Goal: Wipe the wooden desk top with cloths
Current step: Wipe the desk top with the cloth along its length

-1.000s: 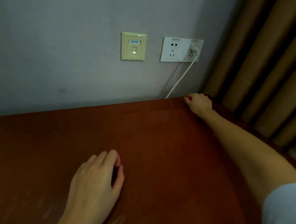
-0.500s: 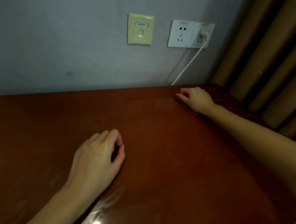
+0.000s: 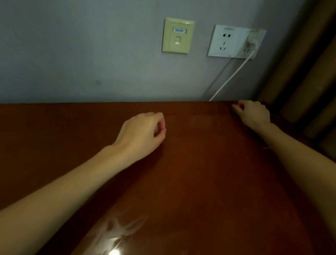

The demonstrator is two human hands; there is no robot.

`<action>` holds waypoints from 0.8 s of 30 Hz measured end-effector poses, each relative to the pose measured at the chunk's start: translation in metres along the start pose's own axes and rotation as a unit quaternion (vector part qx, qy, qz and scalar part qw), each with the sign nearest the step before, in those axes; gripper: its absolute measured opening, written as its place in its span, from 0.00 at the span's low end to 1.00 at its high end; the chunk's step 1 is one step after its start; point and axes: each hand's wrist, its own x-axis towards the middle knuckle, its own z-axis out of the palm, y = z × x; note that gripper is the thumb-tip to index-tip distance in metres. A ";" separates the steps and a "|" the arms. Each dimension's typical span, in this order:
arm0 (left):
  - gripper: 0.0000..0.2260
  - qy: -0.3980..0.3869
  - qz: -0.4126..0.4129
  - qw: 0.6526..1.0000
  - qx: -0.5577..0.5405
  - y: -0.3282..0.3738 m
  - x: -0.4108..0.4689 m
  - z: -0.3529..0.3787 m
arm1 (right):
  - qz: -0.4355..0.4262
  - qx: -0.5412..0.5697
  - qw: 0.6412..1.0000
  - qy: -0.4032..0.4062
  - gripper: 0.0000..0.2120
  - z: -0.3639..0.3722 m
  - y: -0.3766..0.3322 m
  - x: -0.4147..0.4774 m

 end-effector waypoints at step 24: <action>0.03 0.025 0.057 0.998 -0.029 -0.007 0.069 0.065 | -0.108 -0.004 0.994 -0.014 0.14 0.004 -0.004 0.003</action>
